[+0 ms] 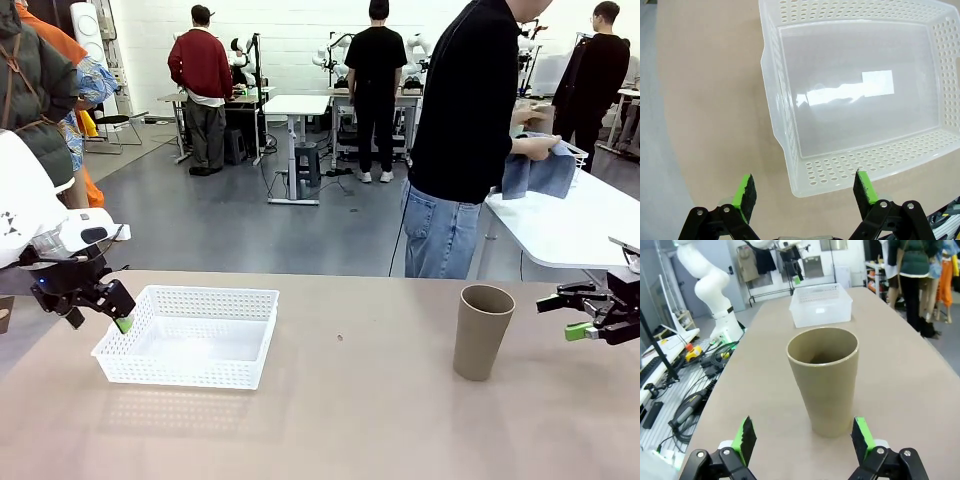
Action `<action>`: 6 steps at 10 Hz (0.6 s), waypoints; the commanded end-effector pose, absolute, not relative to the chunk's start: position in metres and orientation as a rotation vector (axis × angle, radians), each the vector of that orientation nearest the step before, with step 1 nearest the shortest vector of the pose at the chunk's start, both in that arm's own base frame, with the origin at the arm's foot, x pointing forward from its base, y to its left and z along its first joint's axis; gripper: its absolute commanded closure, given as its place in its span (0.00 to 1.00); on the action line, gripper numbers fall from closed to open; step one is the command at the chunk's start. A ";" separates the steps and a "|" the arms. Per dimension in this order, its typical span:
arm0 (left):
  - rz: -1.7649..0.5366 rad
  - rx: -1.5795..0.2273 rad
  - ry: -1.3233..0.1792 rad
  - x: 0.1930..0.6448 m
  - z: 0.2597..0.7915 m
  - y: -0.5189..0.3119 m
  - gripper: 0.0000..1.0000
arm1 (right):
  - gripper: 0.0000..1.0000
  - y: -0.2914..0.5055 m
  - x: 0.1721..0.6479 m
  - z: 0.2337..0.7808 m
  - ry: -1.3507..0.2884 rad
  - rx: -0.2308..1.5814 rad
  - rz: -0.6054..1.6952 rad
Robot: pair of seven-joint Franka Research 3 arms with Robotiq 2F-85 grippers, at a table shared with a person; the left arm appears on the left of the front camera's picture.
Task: Clean and organize the cups into the basket.
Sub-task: Pick up the Organizing basket and move it to the center of the table, then pick up the Reusable plastic cup from the right side of the table and place it inside the Organizing basket.
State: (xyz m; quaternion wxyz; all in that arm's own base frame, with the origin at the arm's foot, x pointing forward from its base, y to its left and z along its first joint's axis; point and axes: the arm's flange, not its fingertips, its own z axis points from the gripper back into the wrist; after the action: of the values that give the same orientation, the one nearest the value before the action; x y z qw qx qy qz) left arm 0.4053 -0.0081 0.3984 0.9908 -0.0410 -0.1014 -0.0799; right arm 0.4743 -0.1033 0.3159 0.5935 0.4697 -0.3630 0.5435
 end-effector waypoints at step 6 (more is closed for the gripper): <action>-0.144 -0.027 -0.141 0.424 0.366 -0.007 0.00 | 0.00 -0.084 0.507 0.261 -0.874 1.149 1.321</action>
State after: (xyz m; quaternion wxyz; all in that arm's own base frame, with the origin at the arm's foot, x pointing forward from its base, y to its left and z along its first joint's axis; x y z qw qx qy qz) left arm 0.4155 -0.0048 0.3659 0.9938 -0.0340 -0.0675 -0.0813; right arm 0.4999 -0.0877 0.2612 0.5632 0.4924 -0.3573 0.5592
